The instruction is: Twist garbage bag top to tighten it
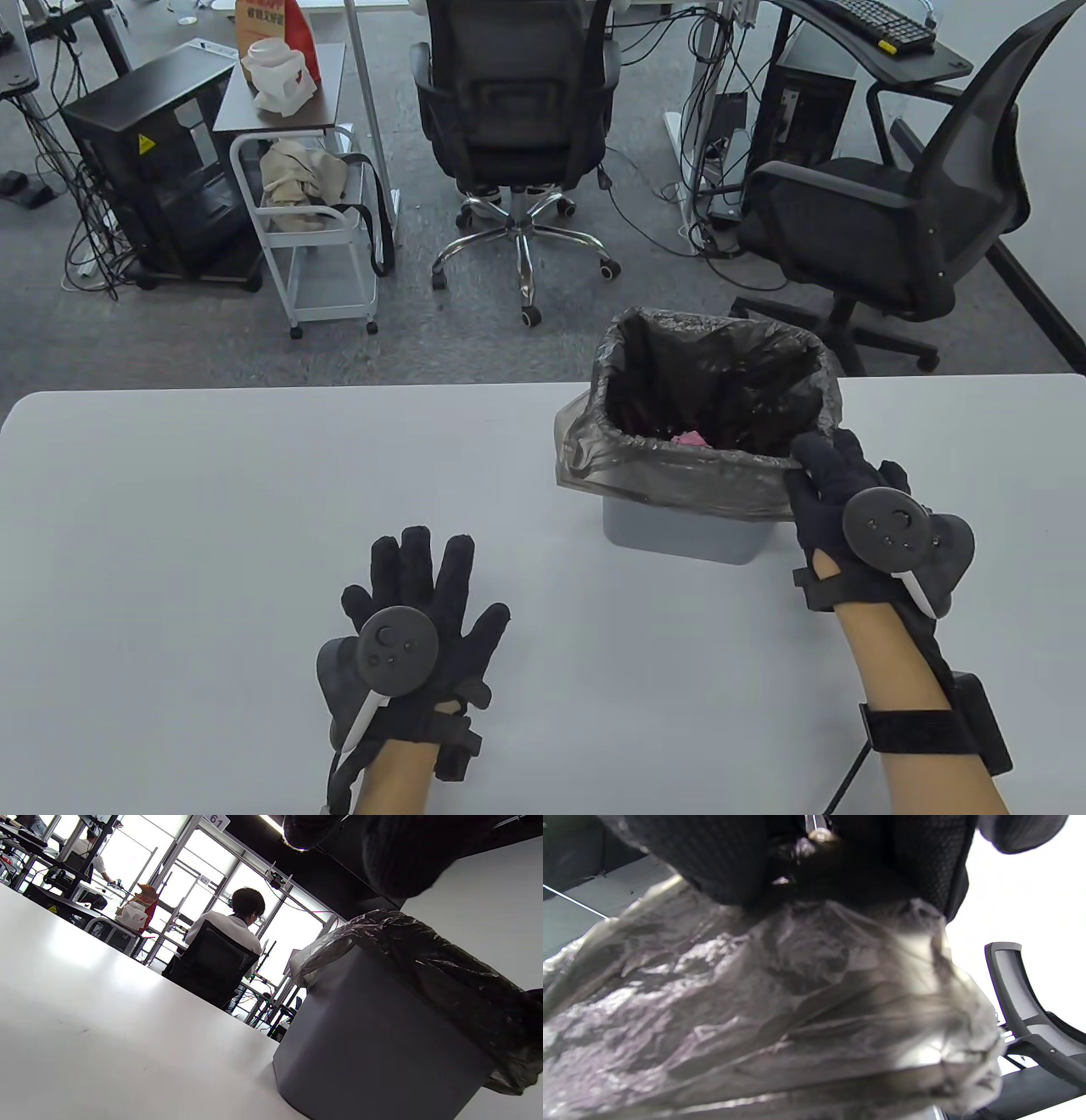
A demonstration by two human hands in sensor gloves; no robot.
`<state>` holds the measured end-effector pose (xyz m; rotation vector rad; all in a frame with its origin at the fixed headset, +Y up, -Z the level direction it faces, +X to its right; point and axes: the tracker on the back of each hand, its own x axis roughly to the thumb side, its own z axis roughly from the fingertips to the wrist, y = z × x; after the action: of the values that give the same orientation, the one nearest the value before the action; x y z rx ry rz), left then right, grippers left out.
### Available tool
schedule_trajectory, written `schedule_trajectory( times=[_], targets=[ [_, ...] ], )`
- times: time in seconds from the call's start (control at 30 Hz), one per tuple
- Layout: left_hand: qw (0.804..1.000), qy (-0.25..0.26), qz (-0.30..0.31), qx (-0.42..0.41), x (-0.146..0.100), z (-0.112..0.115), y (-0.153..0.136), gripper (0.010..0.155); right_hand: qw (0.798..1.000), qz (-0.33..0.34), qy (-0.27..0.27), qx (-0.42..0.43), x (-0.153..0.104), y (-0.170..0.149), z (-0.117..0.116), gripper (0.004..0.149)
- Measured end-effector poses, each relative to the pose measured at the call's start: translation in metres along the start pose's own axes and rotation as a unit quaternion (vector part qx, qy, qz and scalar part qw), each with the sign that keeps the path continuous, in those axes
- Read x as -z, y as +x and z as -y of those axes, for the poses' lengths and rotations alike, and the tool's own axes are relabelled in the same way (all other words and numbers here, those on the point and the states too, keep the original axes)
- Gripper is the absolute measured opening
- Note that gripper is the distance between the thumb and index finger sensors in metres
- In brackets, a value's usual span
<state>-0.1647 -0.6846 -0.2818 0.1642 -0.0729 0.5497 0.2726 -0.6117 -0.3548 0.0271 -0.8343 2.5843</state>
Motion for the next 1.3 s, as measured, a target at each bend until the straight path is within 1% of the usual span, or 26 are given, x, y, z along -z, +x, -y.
schedule_trajectory(
  times=[0.17,0.33,0.47,0.5,0.67,0.73,0.83,0.87,0.97,1.0,1.03,1.1,1.13,1.17,1.23,1.3],
  targets=[
    [1.000,-0.011,0.003,0.017,0.002,0.007,0.004,0.079,1.000,0.016,0.009,0.019,-0.015,0.015,0.003,0.051],
    [0.999,-0.005,0.000,0.036,0.001,0.010,0.009,0.079,0.998,0.045,0.022,0.026,-0.027,0.030,0.006,0.051],
    [0.998,0.025,-0.002,0.056,-0.001,0.009,0.016,0.084,0.997,0.057,0.029,0.040,-0.036,0.041,0.007,0.051],
    [0.998,0.033,-0.002,0.060,-0.001,0.009,0.017,0.084,0.997,0.063,0.030,0.042,-0.038,0.043,0.007,0.051],
    [0.996,0.050,-0.001,0.071,0.000,0.009,0.019,0.085,0.995,0.082,0.044,0.041,-0.040,0.050,0.008,0.051],
    [0.996,0.054,0.004,0.066,0.000,0.009,0.020,0.085,0.994,0.087,0.048,0.041,-0.041,0.048,0.010,0.055],
    [0.995,0.076,0.017,0.064,-0.001,0.005,0.022,0.085,0.993,0.088,0.042,0.072,-0.046,0.036,0.015,0.066],
    [0.994,0.087,0.025,0.065,-0.001,0.004,0.023,0.086,0.992,0.084,0.034,0.093,-0.050,0.027,0.018,0.069],
    [0.992,0.098,0.028,0.071,0.000,0.004,0.024,0.087,0.990,0.057,0.003,0.126,-0.061,0.006,0.021,0.070],
    [0.992,0.097,0.026,0.073,0.001,0.005,0.025,0.086,0.990,0.042,-0.001,0.133,-0.065,-0.002,0.019,0.066],
    [0.992,0.095,0.023,0.077,0.002,0.007,0.025,0.086,0.991,0.026,0.005,0.128,-0.070,-0.008,0.014,0.065],
    [0.992,0.095,0.021,0.077,0.004,0.010,0.026,0.086,0.995,0.013,0.044,0.092,-0.078,-0.015,0.002,0.069],
    [0.992,0.098,0.018,0.075,0.006,0.012,0.028,0.086,0.995,0.012,0.079,0.060,-0.080,-0.017,-0.008,0.076],
    [0.992,0.100,0.017,0.072,0.008,0.013,0.029,0.087,0.995,0.013,0.095,0.038,-0.081,-0.017,-0.014,0.082],
    [0.992,0.105,0.016,0.063,0.012,0.016,0.033,0.087,0.995,0.021,0.096,-0.006,-0.083,-0.016,-0.027,0.094],
    [0.992,0.109,0.022,0.066,0.016,0.018,0.039,0.086,0.996,0.020,0.083,-0.027,-0.083,-0.013,-0.038,0.099]
  ],
)
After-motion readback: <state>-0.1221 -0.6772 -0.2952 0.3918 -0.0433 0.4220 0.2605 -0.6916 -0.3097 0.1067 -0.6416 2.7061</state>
